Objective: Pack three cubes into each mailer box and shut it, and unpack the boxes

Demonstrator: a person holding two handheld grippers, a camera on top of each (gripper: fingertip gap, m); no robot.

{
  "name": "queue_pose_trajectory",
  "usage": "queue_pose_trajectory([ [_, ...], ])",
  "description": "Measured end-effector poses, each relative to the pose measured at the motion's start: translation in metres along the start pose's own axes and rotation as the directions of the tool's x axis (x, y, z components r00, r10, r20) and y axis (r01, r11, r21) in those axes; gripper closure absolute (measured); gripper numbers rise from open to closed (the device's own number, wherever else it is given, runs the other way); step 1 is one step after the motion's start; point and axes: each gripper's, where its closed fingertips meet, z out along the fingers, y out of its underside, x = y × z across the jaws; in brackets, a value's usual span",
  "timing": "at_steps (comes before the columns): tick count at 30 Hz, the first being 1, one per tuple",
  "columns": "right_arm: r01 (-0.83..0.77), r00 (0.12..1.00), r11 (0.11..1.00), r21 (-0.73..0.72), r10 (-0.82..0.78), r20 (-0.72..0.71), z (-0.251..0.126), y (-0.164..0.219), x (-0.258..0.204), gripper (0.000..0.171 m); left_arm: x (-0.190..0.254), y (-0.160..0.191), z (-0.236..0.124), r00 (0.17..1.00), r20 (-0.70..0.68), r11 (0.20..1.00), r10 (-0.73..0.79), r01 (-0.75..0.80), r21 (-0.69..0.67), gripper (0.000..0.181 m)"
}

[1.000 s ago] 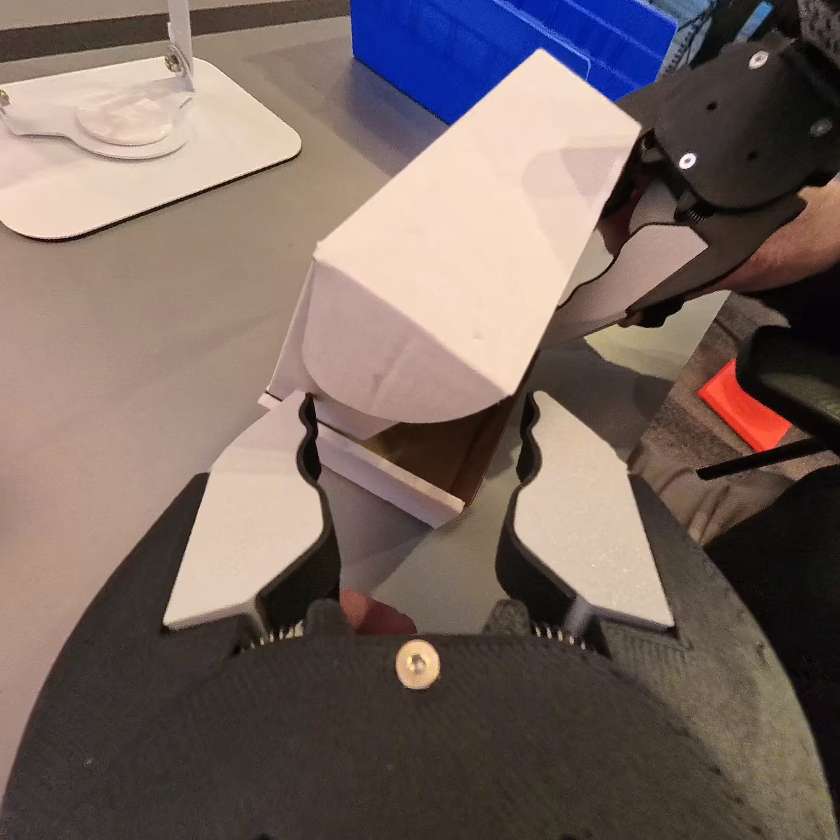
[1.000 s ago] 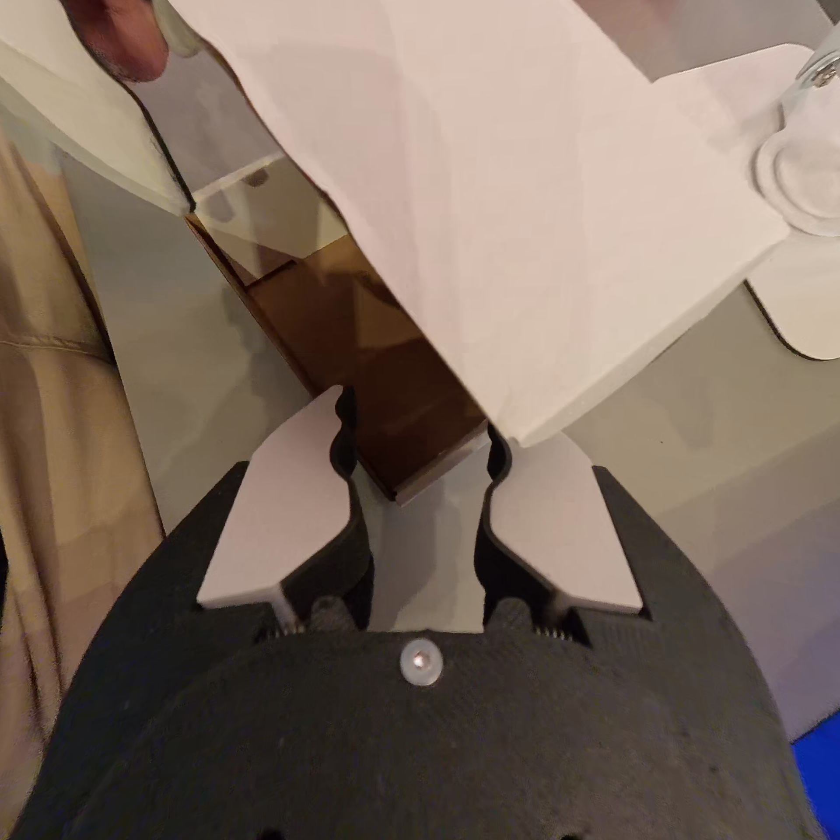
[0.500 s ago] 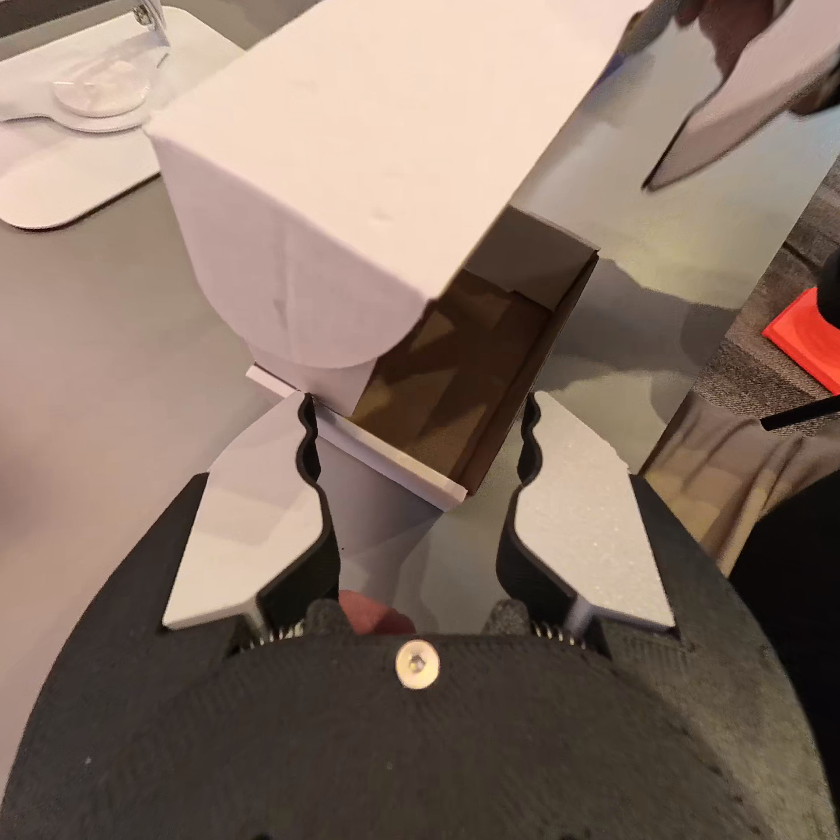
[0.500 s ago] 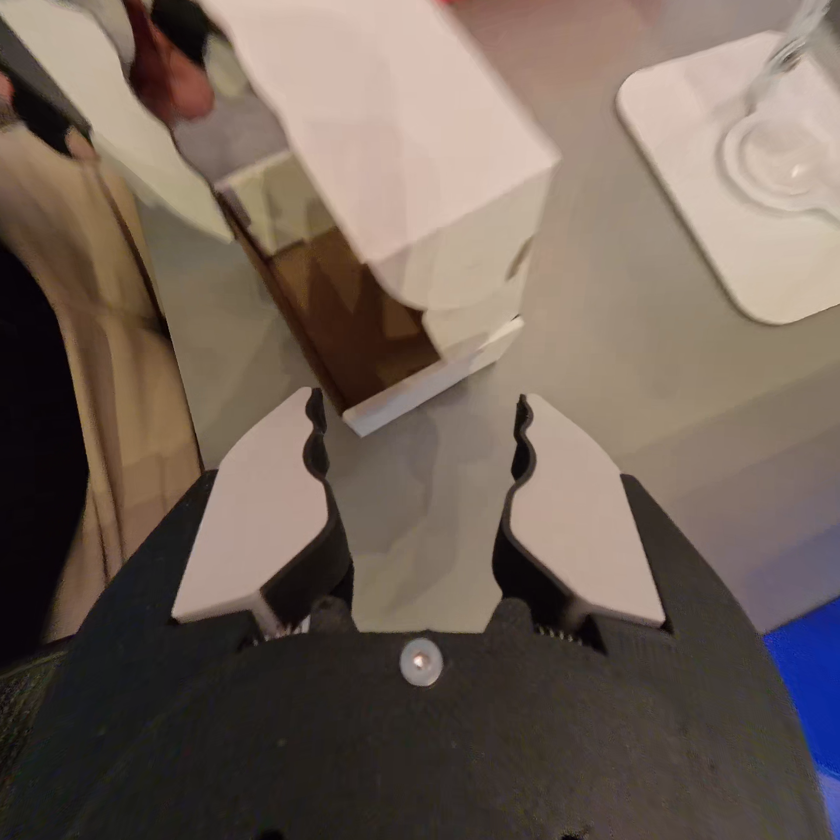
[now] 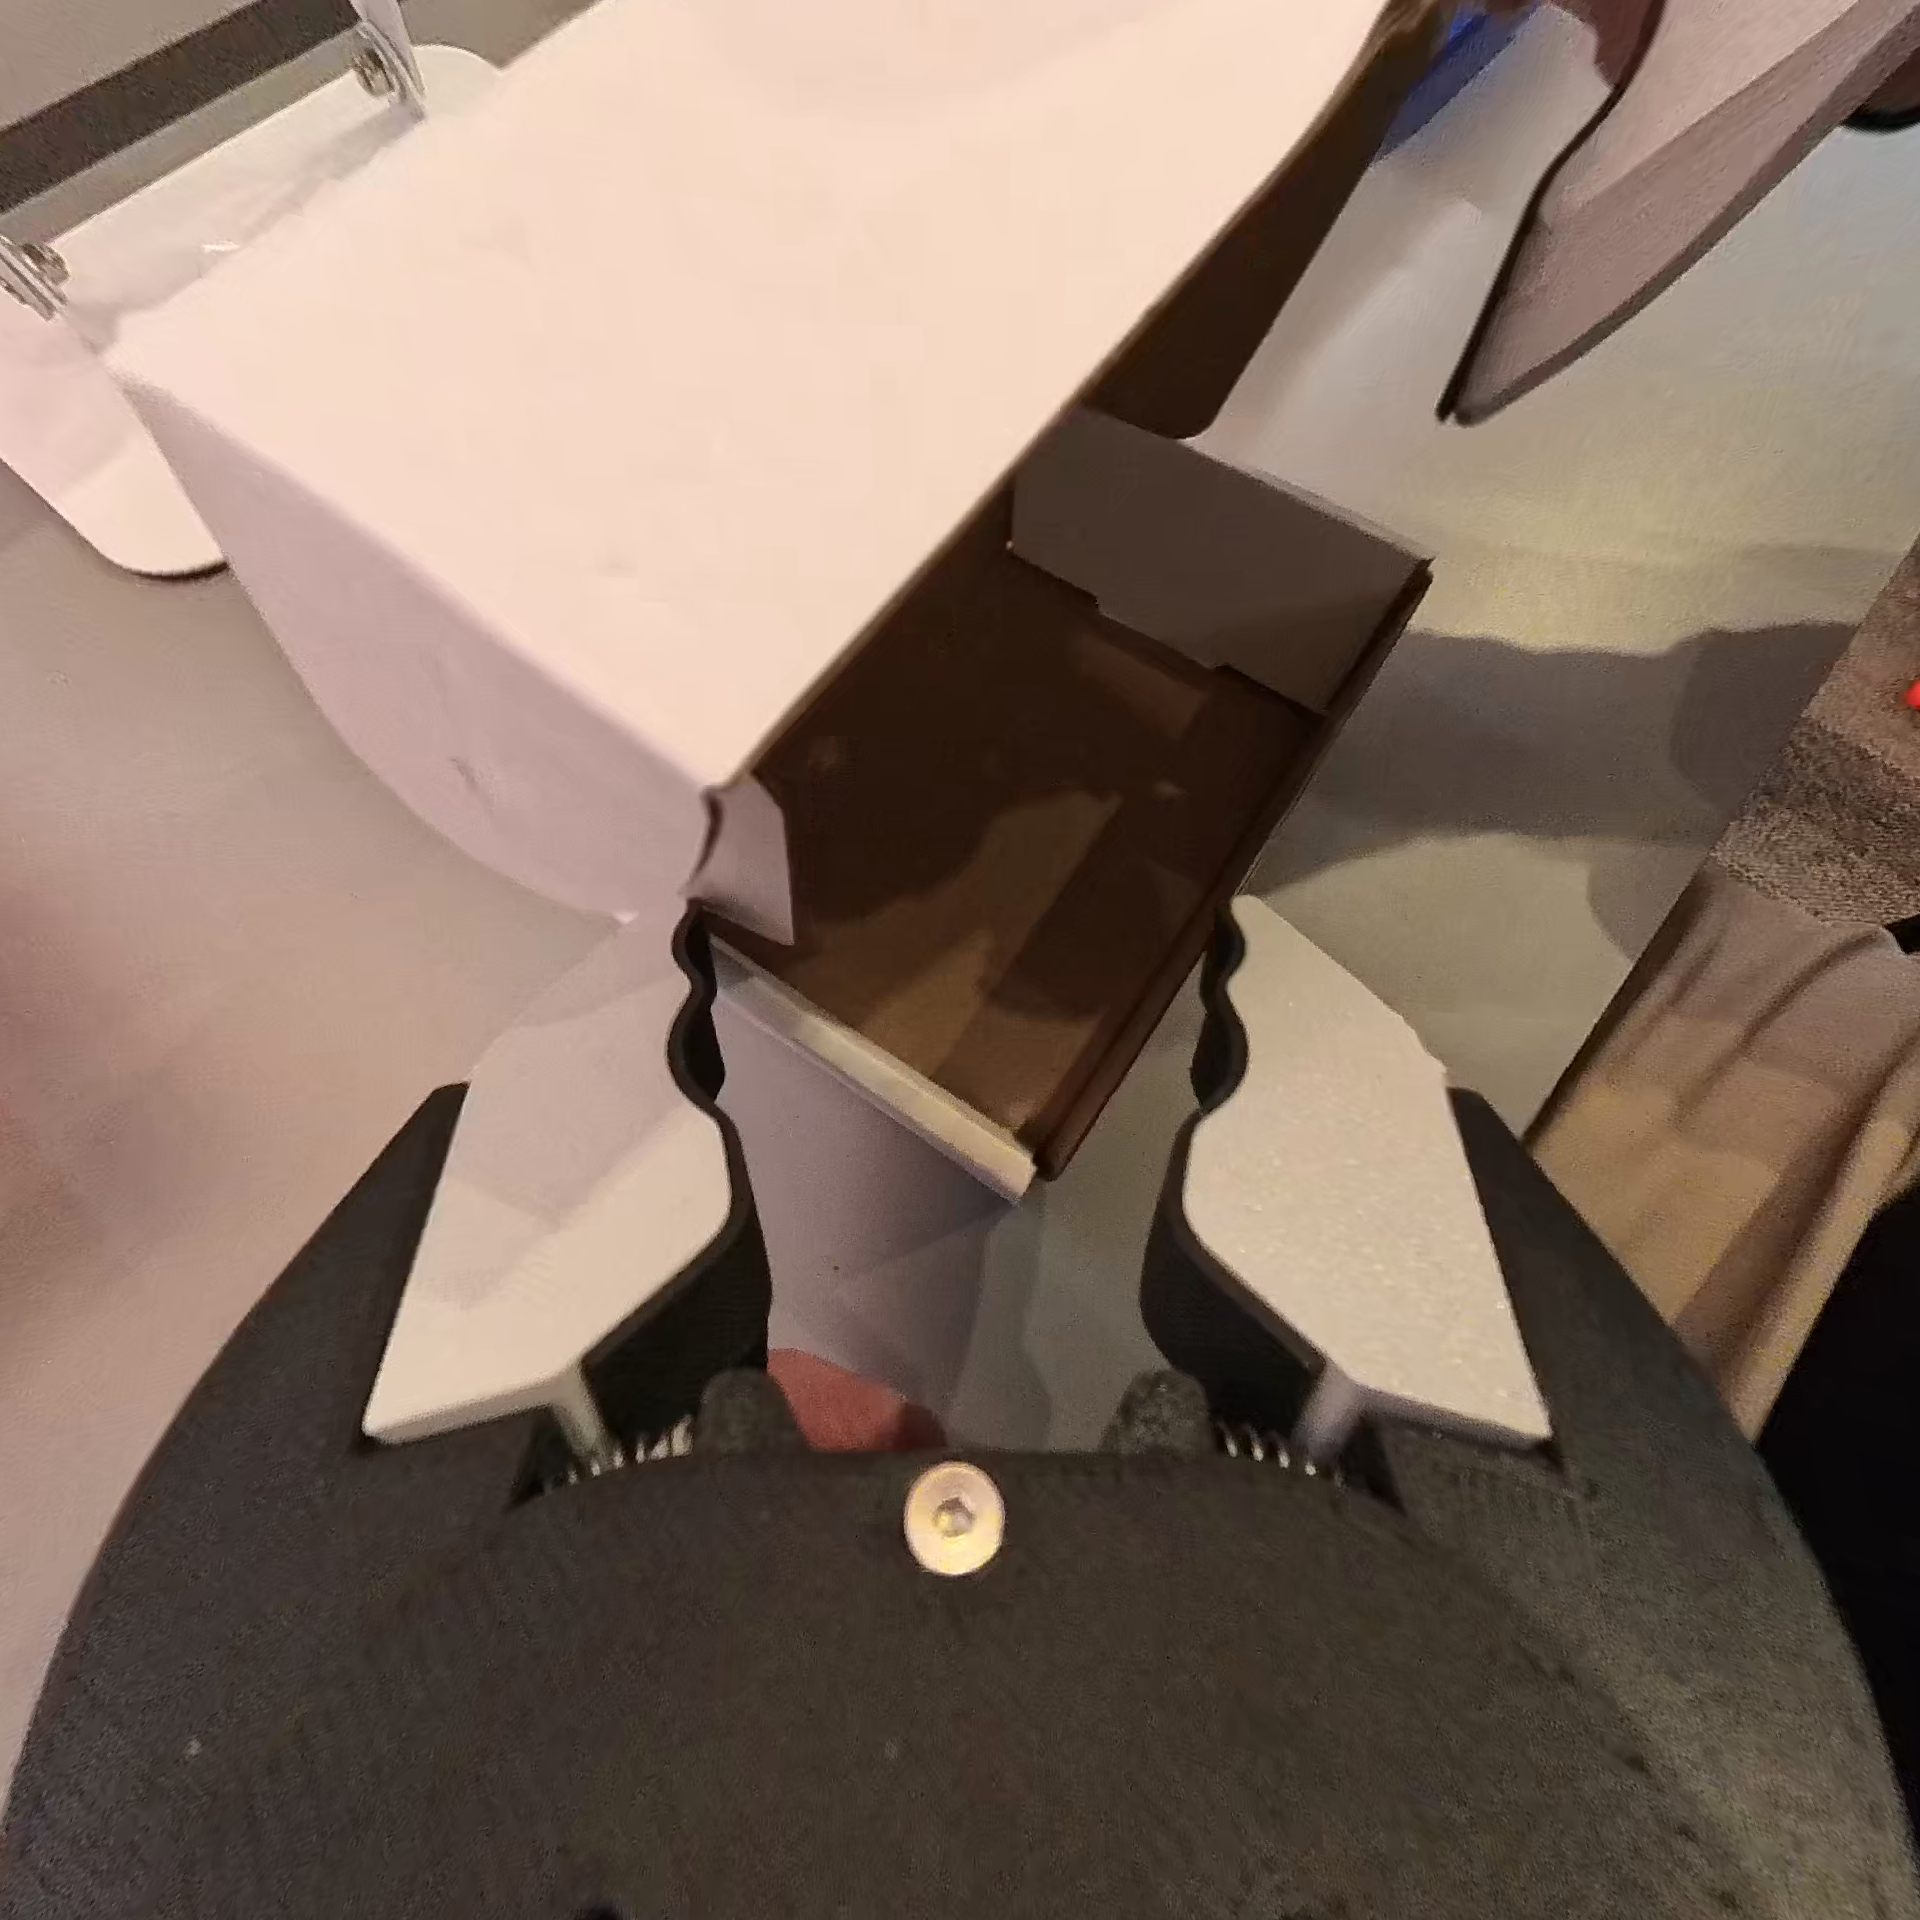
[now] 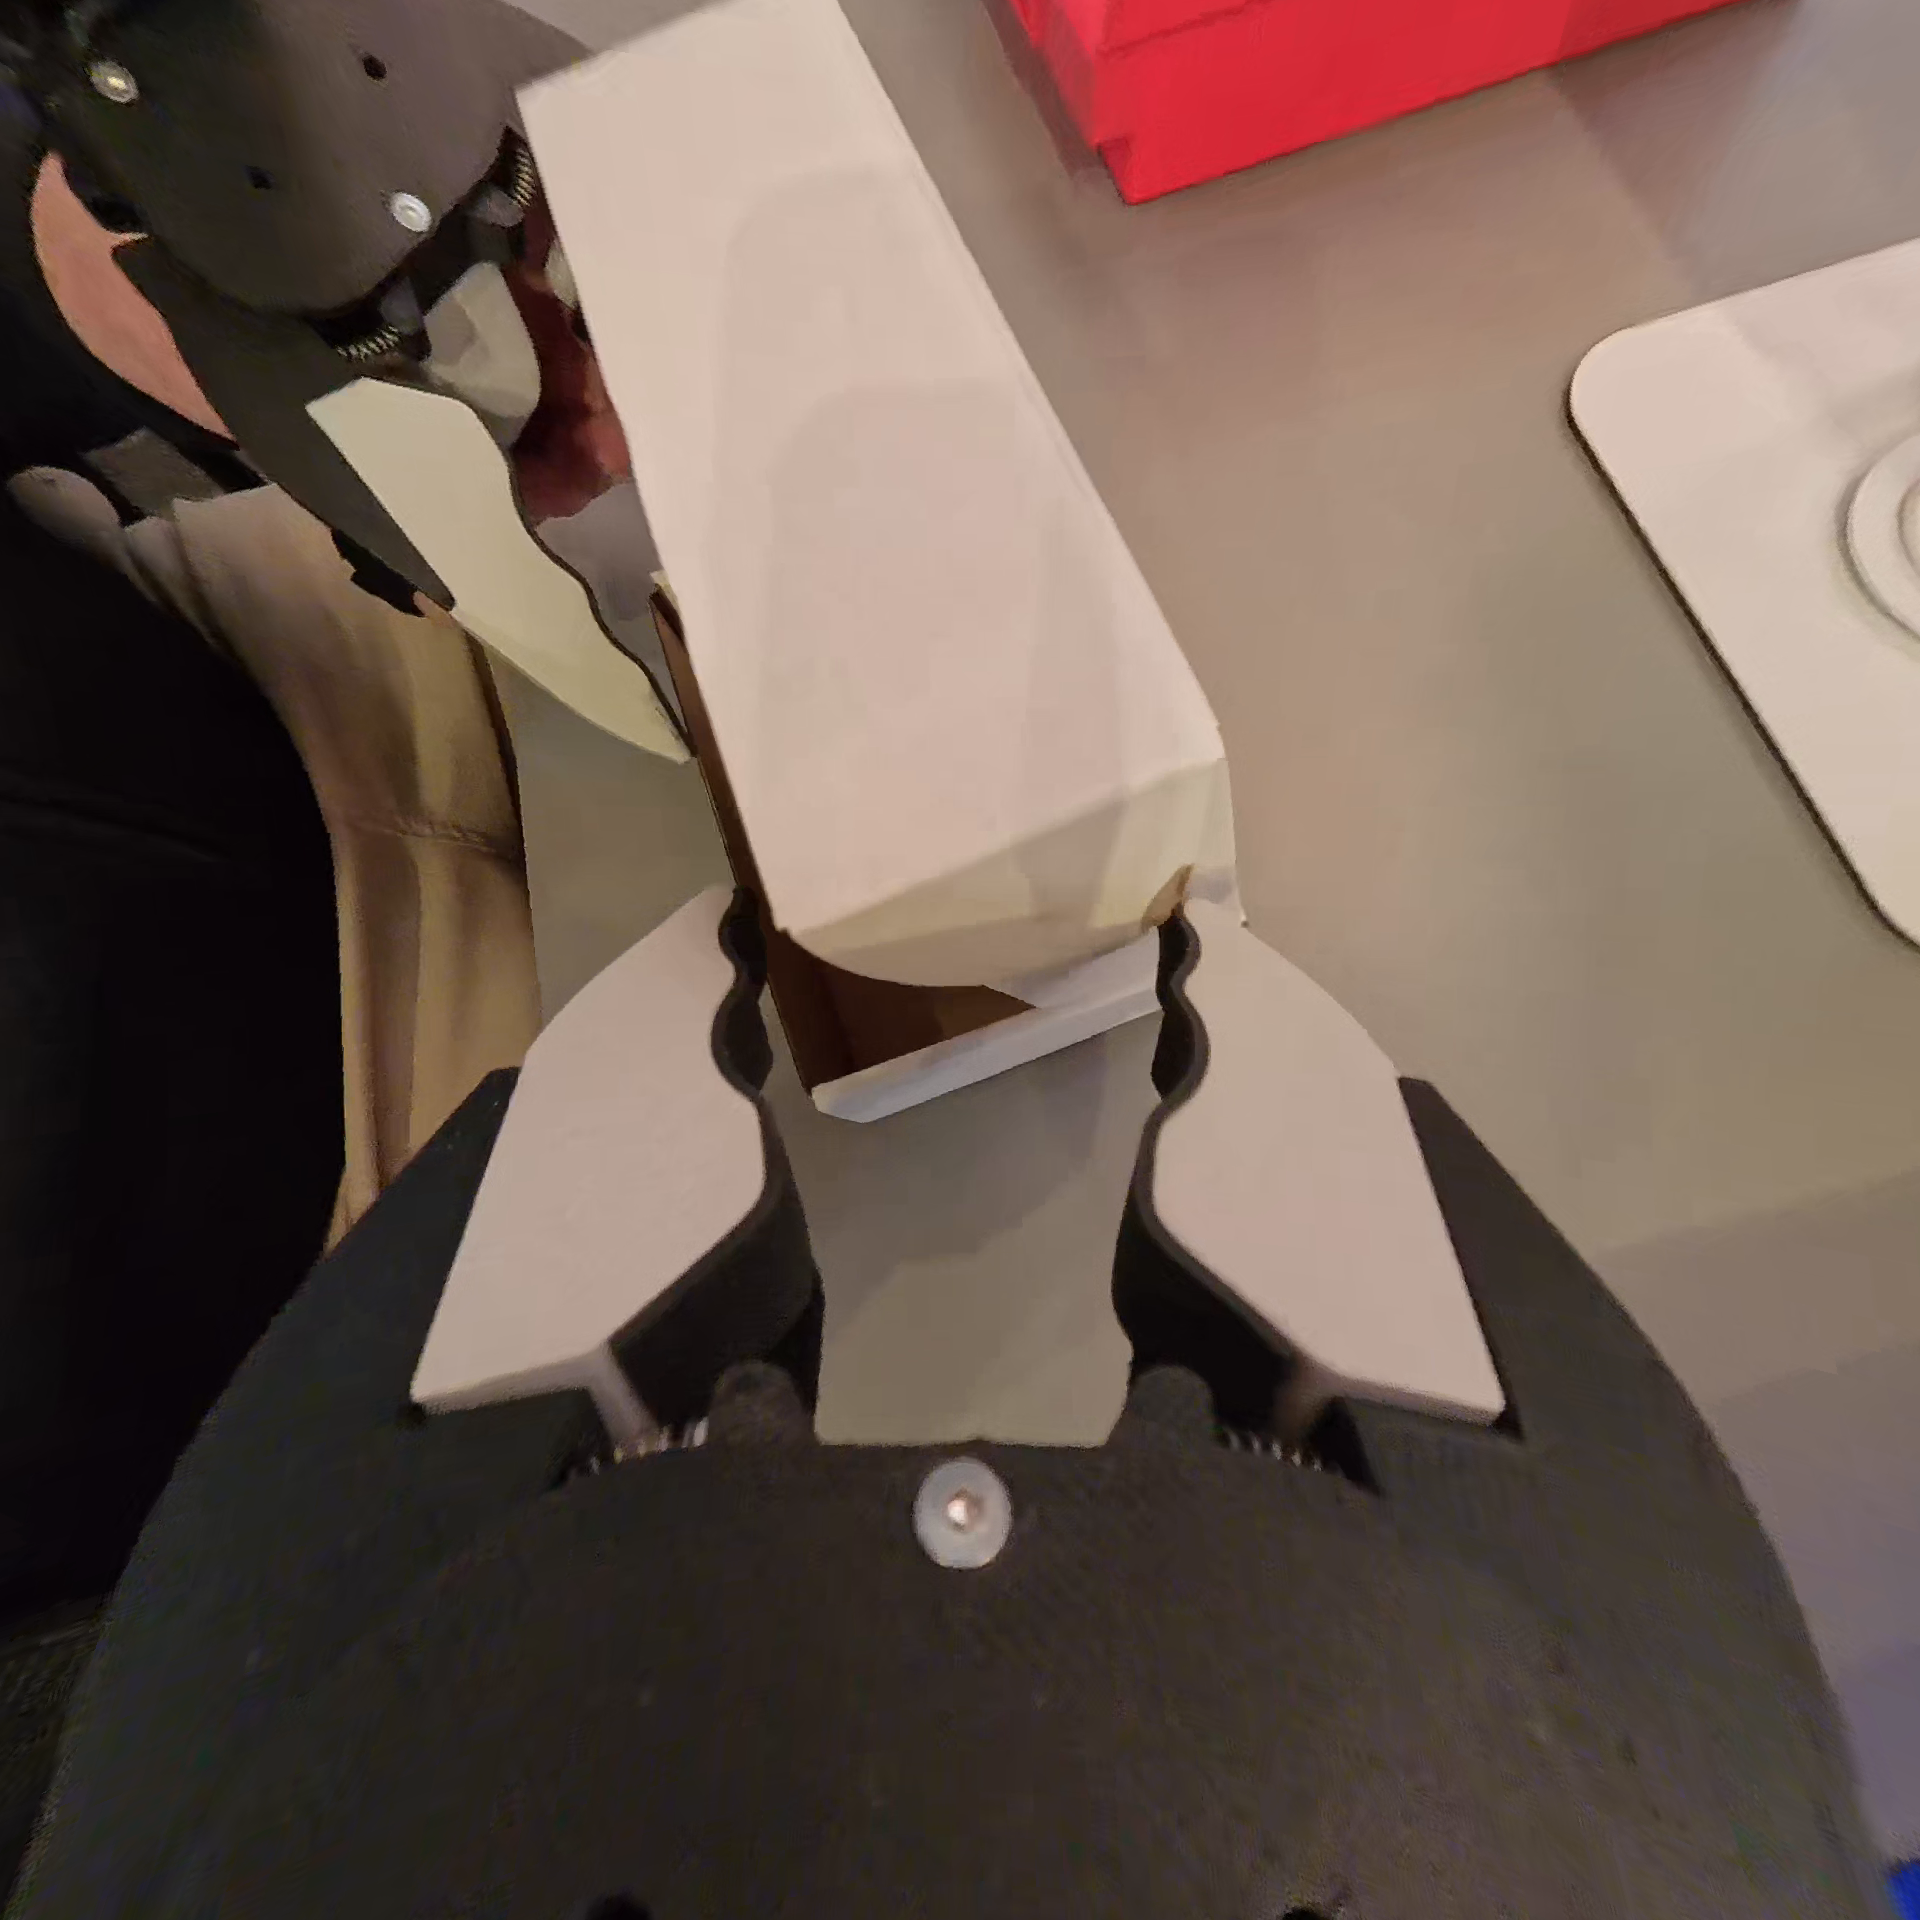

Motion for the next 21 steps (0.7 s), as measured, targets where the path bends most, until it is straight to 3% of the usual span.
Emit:
queue_pose_trajectory([
  [9, -0.038, 0.995, 0.998, 0.050, 0.042, -0.086, 0.015, 0.008, -0.011, 0.099, 0.002, 0.004, 0.000, 1.000, -0.006, 1.000, -0.002, 0.002, -0.006, 0.093],
  [16, 0.015, 0.998, 0.993, -0.114, -0.022, -0.059, 0.021, 0.032, -0.025, 0.098, 0.006, 0.009, -0.005, 0.996, -0.080, 0.996, 0.048, -0.054, -0.064, 0.090],
  [21, 0.036, 0.997, 0.990, -0.136, -0.045, -0.067, 0.007, 0.031, -0.021, 0.094, 0.001, 0.009, -0.011, 0.996, -0.076, 0.997, 0.052, -0.056, -0.060, 0.086],
])
